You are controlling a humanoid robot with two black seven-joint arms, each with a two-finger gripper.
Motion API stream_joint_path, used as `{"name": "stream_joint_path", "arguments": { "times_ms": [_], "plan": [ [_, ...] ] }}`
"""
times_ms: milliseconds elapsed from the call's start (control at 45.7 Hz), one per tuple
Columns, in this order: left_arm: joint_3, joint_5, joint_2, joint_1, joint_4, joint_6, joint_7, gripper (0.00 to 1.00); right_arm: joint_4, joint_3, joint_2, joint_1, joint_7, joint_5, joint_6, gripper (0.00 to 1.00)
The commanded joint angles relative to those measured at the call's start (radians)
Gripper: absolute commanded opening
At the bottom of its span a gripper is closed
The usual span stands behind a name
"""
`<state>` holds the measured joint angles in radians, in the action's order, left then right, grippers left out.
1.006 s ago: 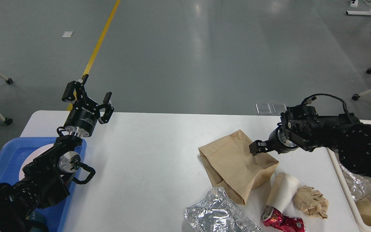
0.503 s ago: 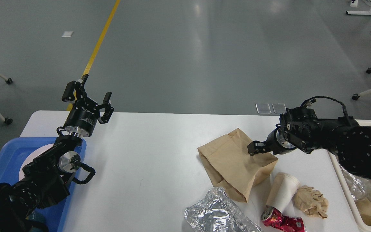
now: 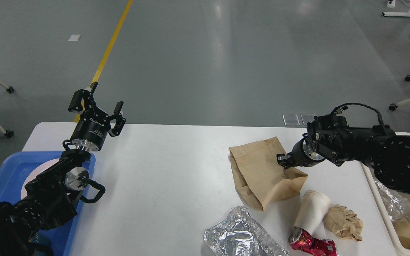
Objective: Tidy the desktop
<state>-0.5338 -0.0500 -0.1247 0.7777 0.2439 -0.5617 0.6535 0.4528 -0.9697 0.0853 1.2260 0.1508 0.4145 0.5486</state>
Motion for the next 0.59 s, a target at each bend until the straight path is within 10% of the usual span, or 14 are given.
{"name": "stream_joint_path", "arguments": {
  "times_ms": [0,306,569],
  "plan": [
    [0.000,-0.001,0.000,0.000,0.000,0.000,0.000,0.97,-0.003,0.031,0.007,0.024,-0.003,0.000,0.010,0.00],
    [0.000,-0.001,0.000,0.000,0.000,0.000,0.000,0.97,-0.002,0.048,0.080,0.233,0.001,-0.002,0.399,0.00],
    [0.000,-0.001,-0.001,0.000,0.000,0.000,0.000,0.96,0.000,0.029,0.209,0.463,0.001,-0.031,0.411,0.00]
  ]
}}
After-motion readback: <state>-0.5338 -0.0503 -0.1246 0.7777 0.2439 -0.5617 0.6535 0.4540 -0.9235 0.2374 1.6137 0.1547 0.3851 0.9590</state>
